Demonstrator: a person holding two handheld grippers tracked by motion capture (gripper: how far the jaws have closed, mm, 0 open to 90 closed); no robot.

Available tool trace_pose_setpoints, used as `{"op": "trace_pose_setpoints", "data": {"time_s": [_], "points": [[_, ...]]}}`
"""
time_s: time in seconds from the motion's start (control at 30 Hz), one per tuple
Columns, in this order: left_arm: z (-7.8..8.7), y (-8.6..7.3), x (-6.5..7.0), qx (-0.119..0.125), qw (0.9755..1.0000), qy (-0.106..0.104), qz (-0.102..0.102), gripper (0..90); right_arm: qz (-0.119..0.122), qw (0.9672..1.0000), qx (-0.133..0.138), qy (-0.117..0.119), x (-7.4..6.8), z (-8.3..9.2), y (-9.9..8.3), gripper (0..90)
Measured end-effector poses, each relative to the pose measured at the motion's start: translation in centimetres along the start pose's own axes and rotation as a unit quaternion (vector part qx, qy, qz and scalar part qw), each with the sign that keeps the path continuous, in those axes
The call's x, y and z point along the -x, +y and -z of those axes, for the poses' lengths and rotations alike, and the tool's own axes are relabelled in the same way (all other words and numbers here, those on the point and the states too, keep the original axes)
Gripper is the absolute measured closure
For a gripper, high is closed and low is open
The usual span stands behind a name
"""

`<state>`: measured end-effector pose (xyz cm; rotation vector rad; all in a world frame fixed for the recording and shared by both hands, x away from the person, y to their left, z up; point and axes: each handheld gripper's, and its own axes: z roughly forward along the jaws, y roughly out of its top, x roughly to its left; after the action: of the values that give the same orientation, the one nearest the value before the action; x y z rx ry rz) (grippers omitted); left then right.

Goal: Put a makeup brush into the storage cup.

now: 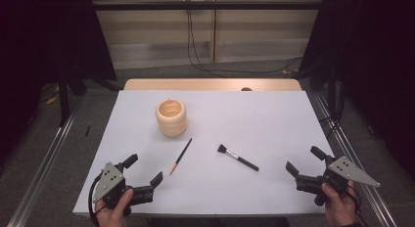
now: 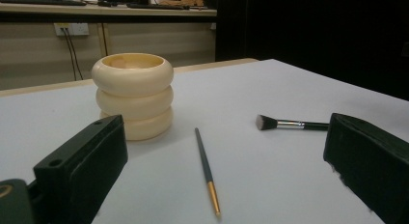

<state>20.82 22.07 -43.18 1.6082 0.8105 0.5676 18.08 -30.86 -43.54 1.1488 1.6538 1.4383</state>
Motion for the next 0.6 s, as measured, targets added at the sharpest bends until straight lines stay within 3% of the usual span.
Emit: {"op": "trace_pose_setpoints", "data": {"time_s": [0.6], "points": [[0.16, -0.05, -0.28, -0.001, 1.0000, 0.006, 0.003, 1.7, -0.002, 0.9998, -0.006, 0.018, -0.35, -0.10, -0.07, 0.0]]}}
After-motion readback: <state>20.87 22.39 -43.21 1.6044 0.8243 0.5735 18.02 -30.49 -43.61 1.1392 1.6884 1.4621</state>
